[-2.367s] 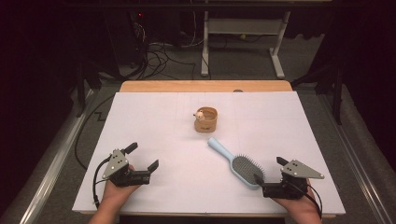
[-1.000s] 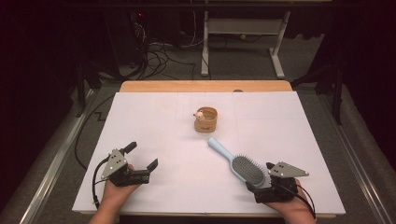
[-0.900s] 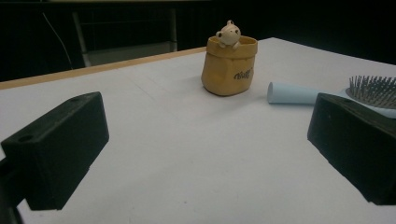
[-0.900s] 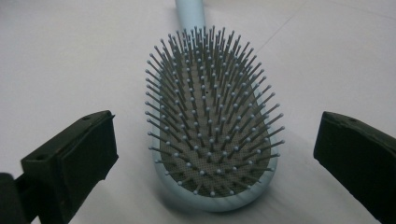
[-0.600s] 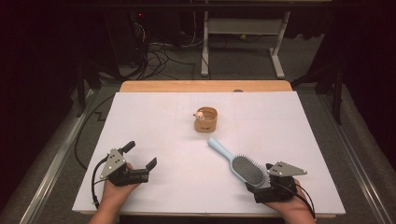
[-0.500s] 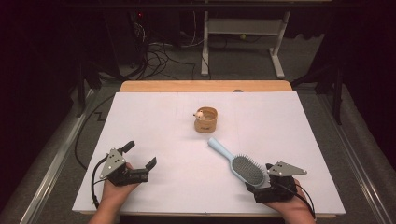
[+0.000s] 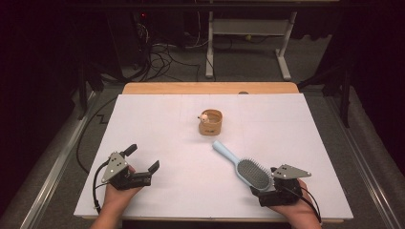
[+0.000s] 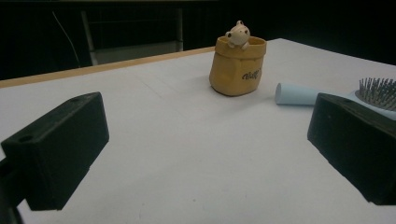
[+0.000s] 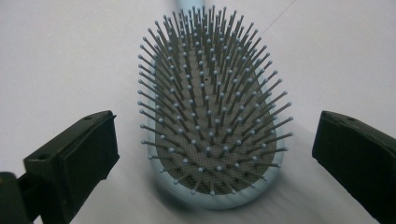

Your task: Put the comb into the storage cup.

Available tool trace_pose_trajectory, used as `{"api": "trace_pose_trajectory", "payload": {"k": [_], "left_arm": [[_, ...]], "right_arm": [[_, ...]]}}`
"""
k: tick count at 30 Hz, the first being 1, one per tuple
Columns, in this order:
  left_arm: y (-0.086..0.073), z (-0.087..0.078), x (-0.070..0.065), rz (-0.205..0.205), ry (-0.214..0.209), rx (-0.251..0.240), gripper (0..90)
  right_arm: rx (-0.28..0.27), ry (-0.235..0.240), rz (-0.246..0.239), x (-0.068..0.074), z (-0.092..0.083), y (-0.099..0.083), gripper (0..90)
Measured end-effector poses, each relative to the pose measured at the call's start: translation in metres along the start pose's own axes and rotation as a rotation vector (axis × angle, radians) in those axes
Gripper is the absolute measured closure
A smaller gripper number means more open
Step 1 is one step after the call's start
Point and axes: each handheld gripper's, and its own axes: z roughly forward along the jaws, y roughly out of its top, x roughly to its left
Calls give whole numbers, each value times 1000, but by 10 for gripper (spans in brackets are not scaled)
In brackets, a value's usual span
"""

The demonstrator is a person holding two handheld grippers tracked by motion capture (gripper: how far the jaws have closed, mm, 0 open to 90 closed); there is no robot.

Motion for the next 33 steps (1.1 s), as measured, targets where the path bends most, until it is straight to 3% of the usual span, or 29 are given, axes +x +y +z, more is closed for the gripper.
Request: {"api": "trace_pose_trajectory", "payload": {"k": [17,24,30,33], "left_arm": [[-1,-2,2,4,8,-17,0],[-1,-2,3,1,-1,-16,6],[-1,-1,2,8,-7,-1,4],[-1,-2,2,6,-7,-4,2]], "right_arm": [[67,20,-9,-3,15,13,26],[146,29,-32,-4,20,23,21],[171,44,-17,-4,22,33,36],[196,43,-40,-4,25,38,49]]}}
